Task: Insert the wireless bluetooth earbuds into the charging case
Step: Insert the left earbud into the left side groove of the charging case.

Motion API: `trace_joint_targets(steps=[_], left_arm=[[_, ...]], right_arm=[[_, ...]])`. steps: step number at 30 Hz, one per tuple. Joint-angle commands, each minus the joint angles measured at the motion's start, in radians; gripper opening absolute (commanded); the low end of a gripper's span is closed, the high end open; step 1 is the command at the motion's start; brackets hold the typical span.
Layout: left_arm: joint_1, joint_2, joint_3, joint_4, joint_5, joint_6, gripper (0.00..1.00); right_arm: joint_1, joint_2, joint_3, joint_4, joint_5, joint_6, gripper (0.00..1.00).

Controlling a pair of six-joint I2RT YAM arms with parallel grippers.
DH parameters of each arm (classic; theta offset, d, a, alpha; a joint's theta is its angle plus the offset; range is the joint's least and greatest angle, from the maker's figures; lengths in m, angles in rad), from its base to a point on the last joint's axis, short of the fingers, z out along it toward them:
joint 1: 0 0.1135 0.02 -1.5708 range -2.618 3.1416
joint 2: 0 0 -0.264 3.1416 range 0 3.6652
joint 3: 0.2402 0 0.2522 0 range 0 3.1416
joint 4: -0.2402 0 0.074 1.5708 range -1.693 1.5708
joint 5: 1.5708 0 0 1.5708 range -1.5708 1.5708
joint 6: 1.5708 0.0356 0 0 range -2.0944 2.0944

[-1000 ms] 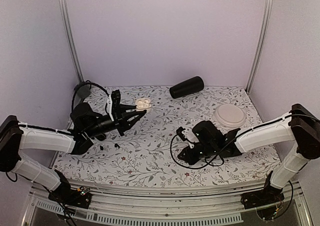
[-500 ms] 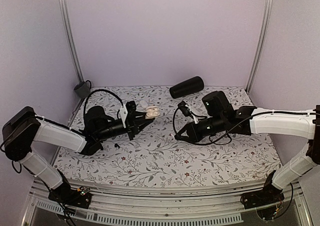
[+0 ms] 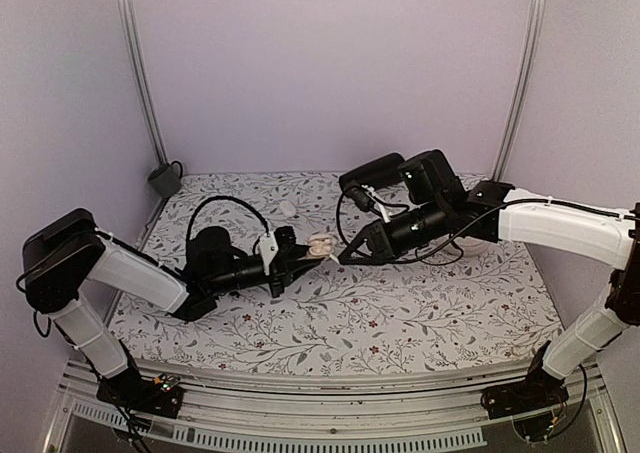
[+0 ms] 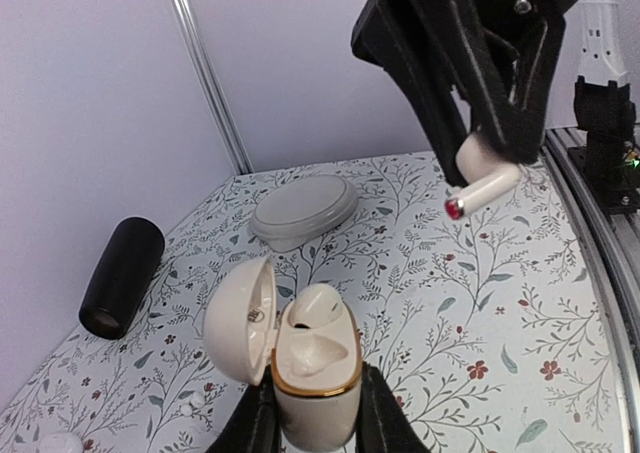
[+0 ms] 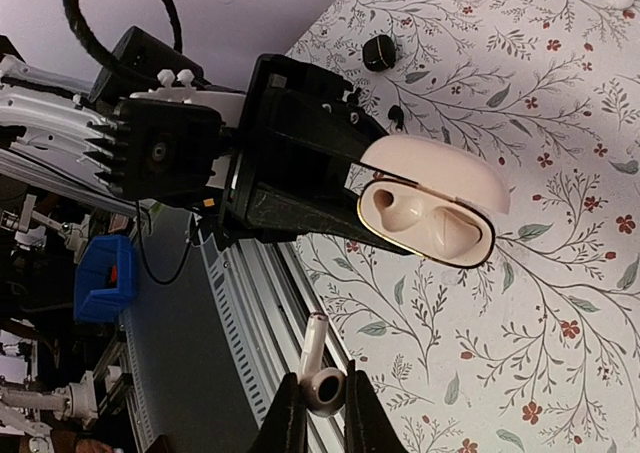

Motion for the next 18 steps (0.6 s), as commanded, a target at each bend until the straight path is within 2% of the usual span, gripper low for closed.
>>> trace_joint_targets(steps=[1,18], left_arm=[[-0.028,0.023,0.013,0.06,-0.03,0.046,0.0],[-0.054,0.129,0.018,0.132,-0.047,0.04,0.0]], right_arm=[[-0.014,0.048,0.057,-0.06,-0.092,0.032,0.06],[-0.078,0.114,0.081,-0.104,-0.213,0.07,0.06]])
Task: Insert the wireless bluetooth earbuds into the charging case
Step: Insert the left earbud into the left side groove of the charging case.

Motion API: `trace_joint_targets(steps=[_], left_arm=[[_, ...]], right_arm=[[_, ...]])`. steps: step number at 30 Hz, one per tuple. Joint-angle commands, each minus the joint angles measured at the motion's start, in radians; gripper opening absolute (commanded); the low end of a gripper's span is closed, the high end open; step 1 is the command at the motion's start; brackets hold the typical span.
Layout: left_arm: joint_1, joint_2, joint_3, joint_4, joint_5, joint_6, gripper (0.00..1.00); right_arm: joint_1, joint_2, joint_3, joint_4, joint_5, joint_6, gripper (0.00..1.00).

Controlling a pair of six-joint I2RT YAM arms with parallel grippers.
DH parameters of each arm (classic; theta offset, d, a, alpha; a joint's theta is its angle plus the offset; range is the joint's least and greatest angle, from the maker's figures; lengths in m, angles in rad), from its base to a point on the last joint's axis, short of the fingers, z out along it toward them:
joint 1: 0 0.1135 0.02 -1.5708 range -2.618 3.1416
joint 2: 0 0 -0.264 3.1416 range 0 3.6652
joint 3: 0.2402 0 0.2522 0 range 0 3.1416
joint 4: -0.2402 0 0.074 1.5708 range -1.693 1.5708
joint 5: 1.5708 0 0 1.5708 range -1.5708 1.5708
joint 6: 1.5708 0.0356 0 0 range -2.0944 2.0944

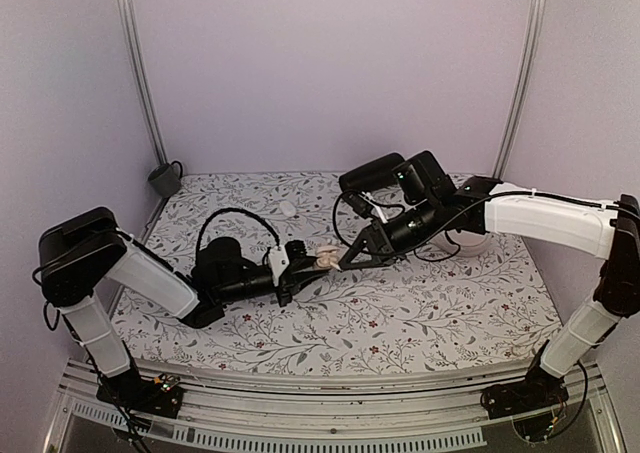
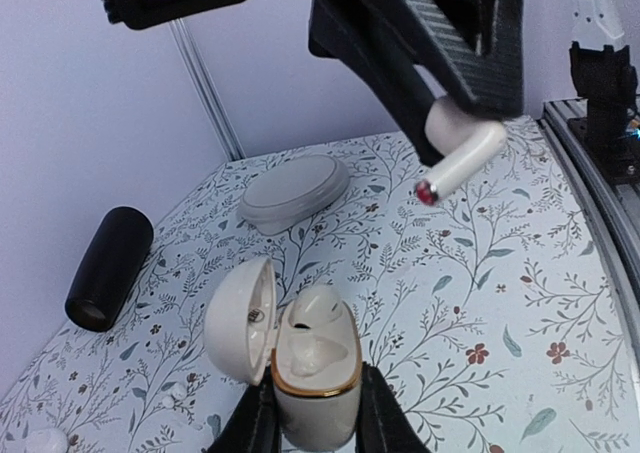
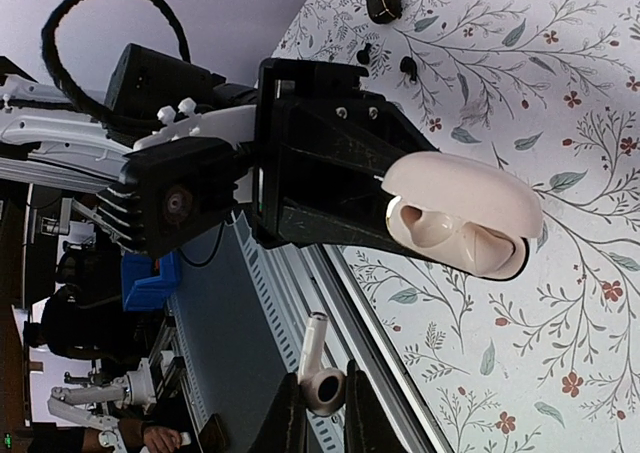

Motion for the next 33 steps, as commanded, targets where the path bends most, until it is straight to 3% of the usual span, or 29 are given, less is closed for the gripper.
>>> trace_joint_targets(steps=[1,33], left_arm=[[-0.007,0.039,0.019,0.07,-0.004,-0.013,0.0],[0.004,0.079,0.049,0.073,0.016,-0.02,0.0]], right_arm=[[-0.035,0.022,0.033,-0.03,-0.051,0.005,0.06],[-0.094,0.026,0.061,-0.119,-0.093,-0.023,0.06]])
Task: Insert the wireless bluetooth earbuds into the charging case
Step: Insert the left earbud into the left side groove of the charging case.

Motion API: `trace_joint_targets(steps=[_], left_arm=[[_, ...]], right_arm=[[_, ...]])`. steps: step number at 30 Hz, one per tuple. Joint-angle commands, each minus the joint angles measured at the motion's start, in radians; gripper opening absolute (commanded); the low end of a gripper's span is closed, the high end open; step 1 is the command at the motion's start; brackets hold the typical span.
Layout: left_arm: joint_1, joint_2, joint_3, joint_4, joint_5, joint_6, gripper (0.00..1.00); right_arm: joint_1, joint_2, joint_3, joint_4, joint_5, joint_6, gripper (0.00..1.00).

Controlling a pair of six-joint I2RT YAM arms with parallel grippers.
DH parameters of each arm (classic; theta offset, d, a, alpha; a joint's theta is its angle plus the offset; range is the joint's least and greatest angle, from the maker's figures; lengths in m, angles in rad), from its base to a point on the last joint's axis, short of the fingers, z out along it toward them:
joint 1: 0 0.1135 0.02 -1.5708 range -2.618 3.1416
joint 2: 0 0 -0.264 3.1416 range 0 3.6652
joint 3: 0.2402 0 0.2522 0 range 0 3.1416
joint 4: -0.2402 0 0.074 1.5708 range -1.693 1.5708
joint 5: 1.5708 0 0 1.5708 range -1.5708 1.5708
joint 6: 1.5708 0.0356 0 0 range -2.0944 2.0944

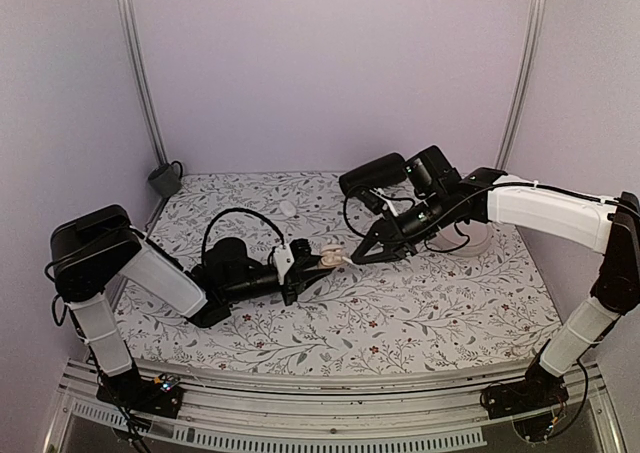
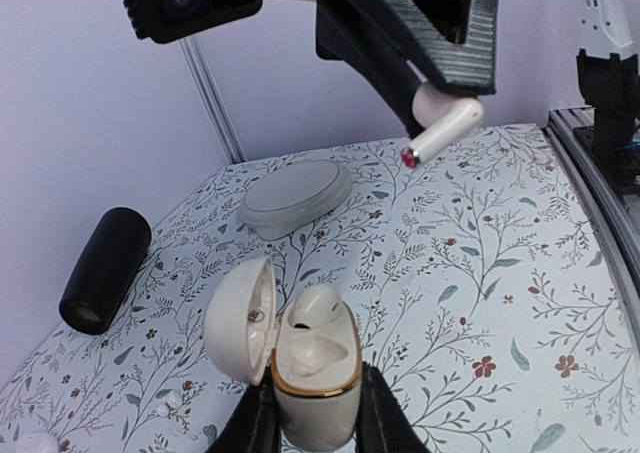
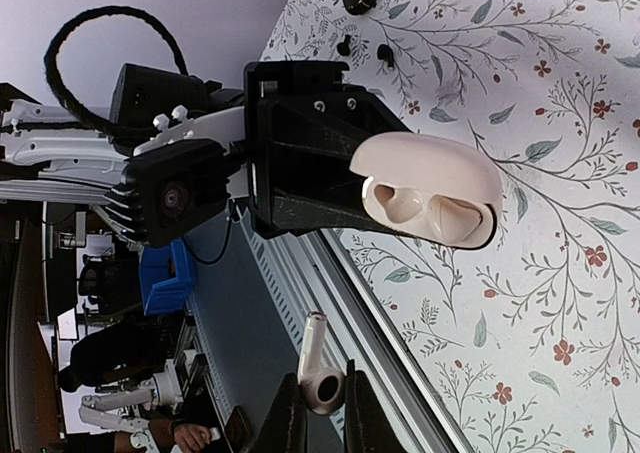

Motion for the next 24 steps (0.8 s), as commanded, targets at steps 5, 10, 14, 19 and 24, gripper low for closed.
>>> trace_joint_targets(steps=[5,10,14,19,24], left_arm=[[0.003,0.001,0.013,0.009,0.025,0.018,0.0],[0.003,0.003,0.01,0.017,0.023,0.028,0.0],[0.0,0.005,0.009,0.03,0.024,0.032,0.0],[-0.007,0.007,0.013,0.03,0.029,0.045,0.0],[-0.008,0.006,0.023,0.013,0.032,0.059,0.0]], right_arm=[[-0.012,0.006,0.029,-0.014,-0.022,-0.011,0.06],[-0.015,0.011,0.026,-0.018,-0.03,-0.011,0.06],[-0.026,0.014,0.031,-0.019,-0.039,-0.009,0.06],[-0.028,0.029,0.041,-0.024,-0.058,-0.004,0.06],[-0.028,0.037,0.055,-0.04,-0.062,-0.009,0.06]])
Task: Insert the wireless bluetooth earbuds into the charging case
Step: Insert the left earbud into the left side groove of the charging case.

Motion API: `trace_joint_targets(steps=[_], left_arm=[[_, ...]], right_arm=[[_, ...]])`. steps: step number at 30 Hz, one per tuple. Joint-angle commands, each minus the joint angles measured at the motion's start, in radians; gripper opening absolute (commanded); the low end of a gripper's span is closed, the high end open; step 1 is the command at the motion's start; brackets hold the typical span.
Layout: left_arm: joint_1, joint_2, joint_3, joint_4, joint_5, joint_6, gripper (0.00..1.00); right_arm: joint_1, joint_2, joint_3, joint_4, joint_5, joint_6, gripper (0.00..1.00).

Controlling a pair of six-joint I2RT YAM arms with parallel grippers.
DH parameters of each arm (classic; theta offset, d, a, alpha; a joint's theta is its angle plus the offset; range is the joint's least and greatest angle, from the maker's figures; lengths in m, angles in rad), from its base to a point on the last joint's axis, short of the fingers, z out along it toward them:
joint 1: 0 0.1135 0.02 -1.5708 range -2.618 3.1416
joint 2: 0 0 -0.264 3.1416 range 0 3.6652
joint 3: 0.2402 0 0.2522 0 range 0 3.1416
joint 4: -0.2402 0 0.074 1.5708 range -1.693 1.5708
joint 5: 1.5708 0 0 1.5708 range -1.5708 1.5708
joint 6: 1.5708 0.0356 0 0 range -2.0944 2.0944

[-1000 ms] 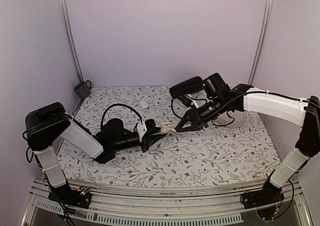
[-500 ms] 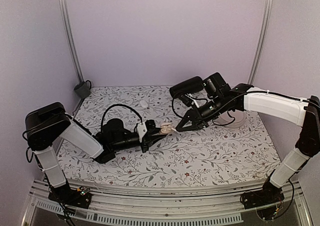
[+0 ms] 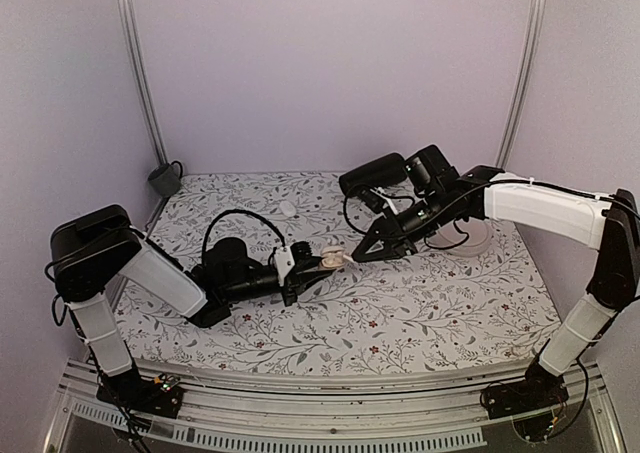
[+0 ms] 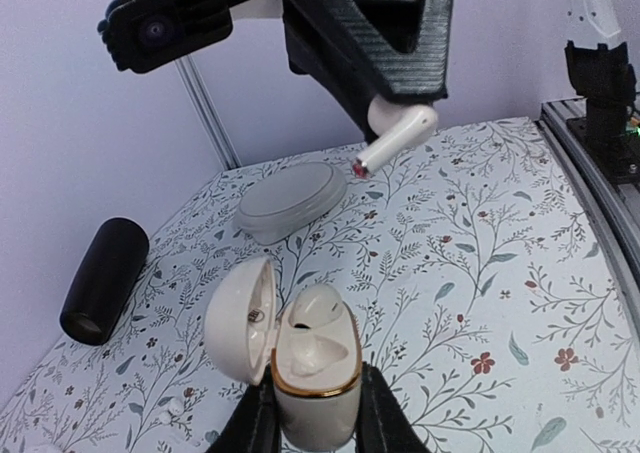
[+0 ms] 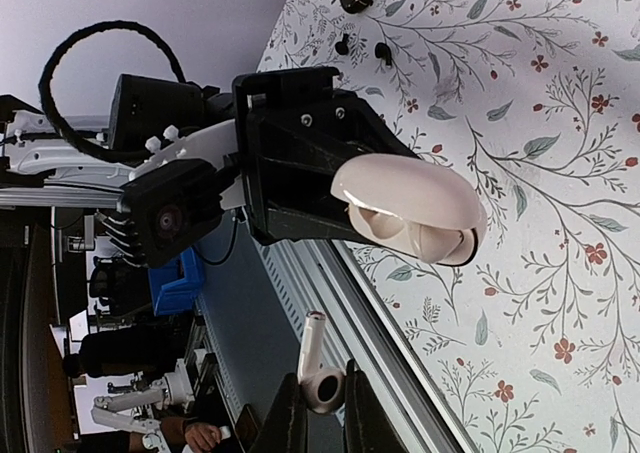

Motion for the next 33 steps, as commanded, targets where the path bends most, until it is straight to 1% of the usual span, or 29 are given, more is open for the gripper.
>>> trace_joint_targets(steps=[1,13,33], left_arm=[[-0.009,0.006,0.027,0.009,0.011,0.03,0.0],[-0.033,0.009,0.069,-0.053,-0.008,0.091,0.0],[-0.076,0.001,0.072,-0.089,-0.061,0.157,0.0]], right_arm=[[-0.005,0.012,0.038,-0.027,-0.029,-0.011,0.06],[-0.005,0.012,0.0,-0.011,-0.035,0.026,0.06],[-0.005,0.037,-0.064,0.032,-0.037,0.092,0.06]])
